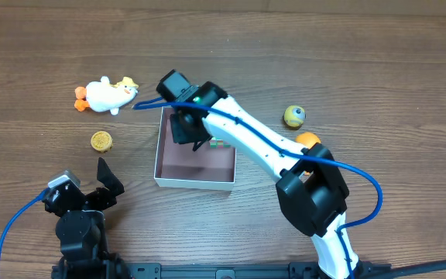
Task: Pack container
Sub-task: 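Lower the cube into the box's right corner and open the right gripper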
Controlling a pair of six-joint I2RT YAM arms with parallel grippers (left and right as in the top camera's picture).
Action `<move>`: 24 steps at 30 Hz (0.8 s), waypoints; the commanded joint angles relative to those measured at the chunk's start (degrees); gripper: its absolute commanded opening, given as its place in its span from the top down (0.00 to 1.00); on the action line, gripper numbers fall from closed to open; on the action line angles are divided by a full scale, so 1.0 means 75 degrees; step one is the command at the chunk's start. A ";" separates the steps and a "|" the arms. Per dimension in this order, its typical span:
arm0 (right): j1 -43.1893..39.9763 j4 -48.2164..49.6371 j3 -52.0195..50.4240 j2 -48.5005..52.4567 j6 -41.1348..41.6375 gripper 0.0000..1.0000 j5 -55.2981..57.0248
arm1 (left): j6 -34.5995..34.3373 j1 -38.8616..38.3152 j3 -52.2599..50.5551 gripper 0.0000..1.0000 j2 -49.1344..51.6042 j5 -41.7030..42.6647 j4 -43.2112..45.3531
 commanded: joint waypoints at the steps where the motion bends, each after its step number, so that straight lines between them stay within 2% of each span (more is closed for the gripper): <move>1: 0.0029 0.0044 0.0015 -0.0012 -0.0029 0.67 0.0254 | 0.0163 -0.0023 -0.0064 0.00 -0.0029 0.0085 0.0035; 5: 0.0017 0.0041 0.0015 0.0128 -0.0029 0.71 0.0256 | 0.0163 -0.0023 -0.0064 0.00 -0.0029 0.0085 0.0035; 10: 0.0006 -0.0055 0.0009 0.0527 -0.0029 0.71 0.0256 | 0.0163 -0.0023 -0.0064 0.00 -0.0029 0.0085 0.0035; 24: -0.0423 -0.0134 0.0009 0.0536 -0.0175 0.71 0.0705 | 0.0163 -0.0023 -0.0064 0.00 -0.0029 0.0085 0.0035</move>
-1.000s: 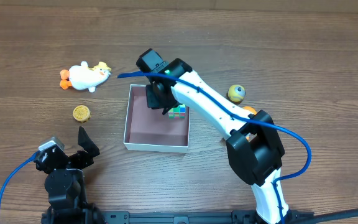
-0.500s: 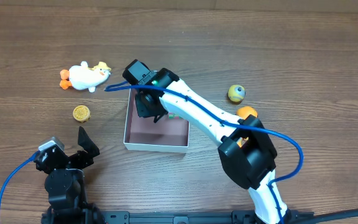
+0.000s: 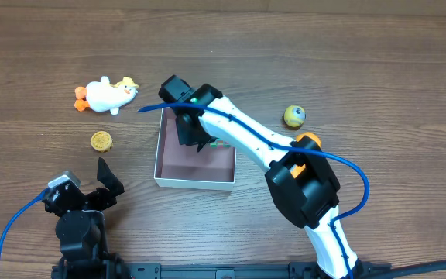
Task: Pack container
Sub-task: 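Lower the cube into the box's right corner and open the right gripper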
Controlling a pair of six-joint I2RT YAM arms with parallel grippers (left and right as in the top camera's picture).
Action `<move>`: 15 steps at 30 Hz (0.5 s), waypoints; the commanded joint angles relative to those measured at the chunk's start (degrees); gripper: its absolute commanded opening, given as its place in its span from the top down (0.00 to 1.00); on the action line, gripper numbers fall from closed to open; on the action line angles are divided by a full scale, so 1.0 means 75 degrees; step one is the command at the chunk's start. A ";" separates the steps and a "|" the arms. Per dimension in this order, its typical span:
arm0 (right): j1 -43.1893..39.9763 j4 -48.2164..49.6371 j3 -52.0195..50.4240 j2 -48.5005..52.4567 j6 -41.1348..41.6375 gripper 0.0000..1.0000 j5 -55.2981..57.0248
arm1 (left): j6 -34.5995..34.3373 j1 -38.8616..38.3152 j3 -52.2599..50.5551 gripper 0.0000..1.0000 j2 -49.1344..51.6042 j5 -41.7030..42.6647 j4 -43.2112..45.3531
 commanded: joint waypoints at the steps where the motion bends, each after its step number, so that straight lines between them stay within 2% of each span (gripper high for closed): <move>1: -0.0201 -0.0029 0.0009 -0.0015 -0.0146 0.71 0.0204 | 0.0166 -0.0023 -0.0064 0.00 -0.0029 0.0085 0.0035; 11: -0.0248 0.0029 0.0009 -0.0015 -0.0213 0.71 0.0201 | 0.0166 -0.0023 -0.0064 0.00 -0.0029 0.0085 0.0035; 15: -0.0213 0.0058 0.0044 -0.0017 -0.0810 0.56 0.0201 | 0.0166 -0.0023 -0.0064 0.00 -0.0029 0.0085 0.0035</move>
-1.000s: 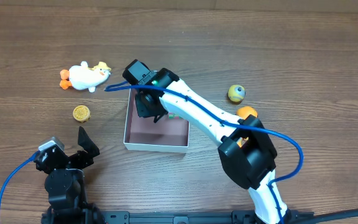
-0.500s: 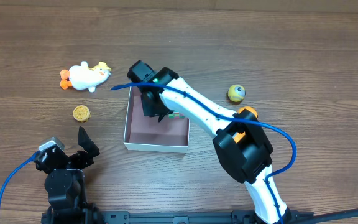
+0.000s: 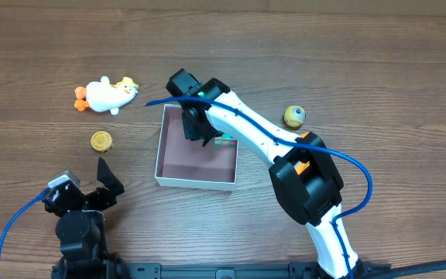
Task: Pack container
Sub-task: 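Lower the cube into the box's right corner and open the right gripper, then raise the right gripper and move it to the yellow ball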
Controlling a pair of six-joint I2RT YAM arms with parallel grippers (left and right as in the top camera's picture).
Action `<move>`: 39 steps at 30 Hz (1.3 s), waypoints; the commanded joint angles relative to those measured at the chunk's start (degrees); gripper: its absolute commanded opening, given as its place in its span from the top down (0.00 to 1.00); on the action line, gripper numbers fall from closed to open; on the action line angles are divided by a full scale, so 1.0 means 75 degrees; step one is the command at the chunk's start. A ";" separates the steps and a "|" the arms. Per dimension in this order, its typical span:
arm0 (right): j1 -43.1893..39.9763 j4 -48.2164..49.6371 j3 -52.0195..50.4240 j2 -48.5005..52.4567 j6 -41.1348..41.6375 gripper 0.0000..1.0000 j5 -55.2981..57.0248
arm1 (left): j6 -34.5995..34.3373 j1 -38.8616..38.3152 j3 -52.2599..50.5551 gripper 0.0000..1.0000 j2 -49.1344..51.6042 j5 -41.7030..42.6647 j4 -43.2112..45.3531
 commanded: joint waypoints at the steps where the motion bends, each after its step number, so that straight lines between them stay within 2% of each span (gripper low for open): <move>1: 0.0032 -0.0029 0.0061 -0.0023 -0.0568 0.54 0.0134 | 0.0163 -0.0023 -0.0064 0.00 -0.0029 0.0085 0.0035; 10: 0.0035 -0.0469 0.1026 -0.0044 -0.1413 0.38 -0.0079 | 0.0163 -0.0023 -0.0064 0.00 -0.0029 0.0085 0.0035; 17: 0.0032 -0.0583 0.1186 -0.0052 -0.1498 0.35 -0.0067 | 0.0163 -0.0023 -0.0064 0.00 -0.0029 0.0085 0.0035; 26: -0.0294 -0.1545 0.2914 -0.0052 -0.1489 0.25 0.0236 | 0.0163 -0.0023 -0.0064 0.00 -0.0029 0.0085 0.0035; 32: -0.1434 -0.2567 0.3346 -0.0052 -0.0781 0.22 0.0766 | 0.0163 -0.0023 -0.0064 0.00 -0.0029 0.0085 0.0035; 39: -0.3080 -0.3063 0.3316 -0.0052 -0.0734 0.22 0.0632 | 0.0163 -0.0023 -0.0064 0.00 -0.0029 0.0085 0.0035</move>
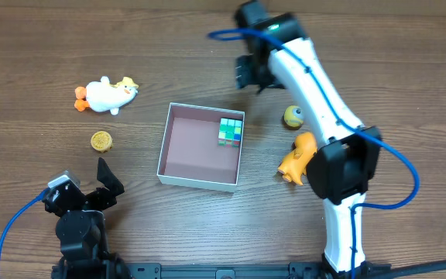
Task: Pack container
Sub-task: 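Raise the right gripper and move it to the yellow ball, then grasp the yellow-grey ball with the right gripper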
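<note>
A white box with a pinkish floor (188, 147) sits mid-table. A green-and-blue cube (231, 130) lies in its far right corner. My right gripper (255, 76) hangs over the table beyond the box's far right corner; its fingers look spread and hold nothing. The left gripper (108, 178) rests open near the front left edge, far from the box. Outside the box lie a white duck toy (107, 94), a yellow disc (101, 140), a yellow ball (293, 116) and an orange toy (296, 155).
The white right arm (316, 85) stretches from the front right across the ball and the orange toy. A blue cable (397, 167) loops to its right. The duck and the disc lie left of the box.
My right gripper was down inside the box at its far right part. It is now raised and away beyond the box's far right corner, and the cube lies uncovered in the box.
The right gripper was low over the box's far edge, with the cube partly hidden beneath it. At the two later moments it stood a little further right, and the box shifted slightly right. Now the gripper is out and the cube stays inside. The left arm never moved.
</note>
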Controlling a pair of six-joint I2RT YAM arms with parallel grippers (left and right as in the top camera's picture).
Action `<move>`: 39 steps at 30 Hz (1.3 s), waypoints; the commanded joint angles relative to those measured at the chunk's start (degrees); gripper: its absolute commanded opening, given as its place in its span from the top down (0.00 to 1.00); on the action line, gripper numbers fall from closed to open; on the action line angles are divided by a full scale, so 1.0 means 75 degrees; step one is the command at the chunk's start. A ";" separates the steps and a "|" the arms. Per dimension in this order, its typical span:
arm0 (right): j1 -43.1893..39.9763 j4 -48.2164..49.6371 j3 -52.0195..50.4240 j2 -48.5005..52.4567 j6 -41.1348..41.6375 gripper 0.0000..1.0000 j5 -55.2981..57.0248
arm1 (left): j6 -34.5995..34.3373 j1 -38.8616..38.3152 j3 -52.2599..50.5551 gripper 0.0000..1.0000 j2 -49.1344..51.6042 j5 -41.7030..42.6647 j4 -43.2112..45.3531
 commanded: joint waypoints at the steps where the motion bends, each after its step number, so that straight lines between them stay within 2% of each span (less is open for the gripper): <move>1: -0.0659 -0.0085 0.0189 -0.0079 0.0140 0.22 0.0017 | 0.0166 -0.0023 -0.0064 0.00 -0.0029 0.0085 0.0035; 7: -0.1582 -0.0213 -0.0289 -0.0079 0.0137 0.23 -0.0481 | 0.0166 -0.0023 -0.0064 0.00 -0.0029 0.0085 0.0035; 22: -0.1676 0.1003 -0.2914 -0.0079 0.0134 0.23 -0.0656 | 0.0166 -0.0023 -0.0064 0.00 -0.0029 0.0085 0.0035; 39: -0.1676 0.1343 -0.3025 -0.0076 0.0070 0.23 -0.0848 | 0.0166 -0.0023 -0.0064 0.00 -0.0029 0.0085 0.0035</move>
